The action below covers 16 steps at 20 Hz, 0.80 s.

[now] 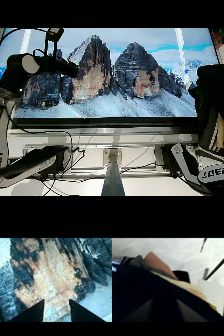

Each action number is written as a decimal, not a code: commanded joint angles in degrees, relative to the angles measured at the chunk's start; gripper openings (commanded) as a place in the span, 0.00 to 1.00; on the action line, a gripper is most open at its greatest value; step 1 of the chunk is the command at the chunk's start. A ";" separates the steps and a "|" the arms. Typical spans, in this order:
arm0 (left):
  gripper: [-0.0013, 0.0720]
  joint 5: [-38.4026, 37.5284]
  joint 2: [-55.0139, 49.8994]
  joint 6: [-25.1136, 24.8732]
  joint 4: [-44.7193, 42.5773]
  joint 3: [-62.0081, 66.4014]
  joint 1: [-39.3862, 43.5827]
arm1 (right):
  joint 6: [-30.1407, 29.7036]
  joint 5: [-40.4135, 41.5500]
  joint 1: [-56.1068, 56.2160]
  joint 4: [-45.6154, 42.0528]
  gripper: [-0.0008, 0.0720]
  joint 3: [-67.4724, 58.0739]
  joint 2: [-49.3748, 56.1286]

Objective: Fold the clothes and pants, and hang the long-sleeved shirts on hangers.

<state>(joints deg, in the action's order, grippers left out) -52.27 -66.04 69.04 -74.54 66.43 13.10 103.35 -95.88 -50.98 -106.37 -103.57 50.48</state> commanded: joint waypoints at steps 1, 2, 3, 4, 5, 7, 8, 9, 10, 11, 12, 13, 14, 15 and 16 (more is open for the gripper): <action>0.48 0.02 0.04 -0.02 -0.02 0.04 0.02 | -0.85 -0.42 -0.04 11.56 0.06 3.17 1.92; 0.48 0.02 0.04 0.00 -0.02 0.04 0.02 | -2.19 -0.28 0.04 16.50 0.07 4.39 2.29; 0.48 0.02 0.04 0.00 -0.02 0.04 0.02 | -2.80 -0.46 0.70 20.00 0.07 5.64 2.58; 0.48 0.00 0.04 -0.02 -0.02 0.04 0.02 | -4.15 -0.57 2.38 22.36 0.07 7.21 2.69; 0.48 0.02 0.04 0.00 -0.02 0.04 0.02 | -5.73 -0.70 5.14 22.73 0.07 8.74 2.67; 0.48 0.02 0.04 0.00 0.00 0.04 0.02 | -7.93 -0.66 12.33 19.71 0.07 10.75 2.67; 0.48 0.02 0.04 0.00 0.00 0.04 0.02 | -9.79 -0.48 16.61 17.64 0.07 11.47 2.69; 0.48 0.02 0.04 0.00 0.00 0.04 0.02 | -12.24 -0.24 20.57 16.11 0.07 11.87 2.69; 0.48 0.02 0.04 0.00 0.00 0.04 0.02 | -15.43 0.22 24.44 15.37 0.07 11.93 2.75; 0.48 0.02 0.04 0.00 0.00 0.04 0.02 | -17.86 1.11 28.28 14.64 0.07 11.91 2.80; 0.48 0.02 0.04 0.00 0.00 0.04 0.02 | -20.26 2.08 31.45 14.67 0.07 11.91 2.80; 0.48 0.02 0.04 0.00 0.00 0.04 0.02 | -21.49 2.73 33.57 14.69 0.07 11.91 2.80; 0.48 0.02 0.04 0.00 0.00 0.04 0.02 | -21.70 3.10 34.99 14.91 0.07 11.91 2.80; 0.48 0.02 0.04 0.00 0.00 0.04 0.02 | -21.68 3.10 35.65 15.30 0.07 11.91 2.80; 0.48 0.02 0.04 0.00 0.00 0.04 0.02 | -21.68 3.13 35.74 15.85 0.07 11.91 2.80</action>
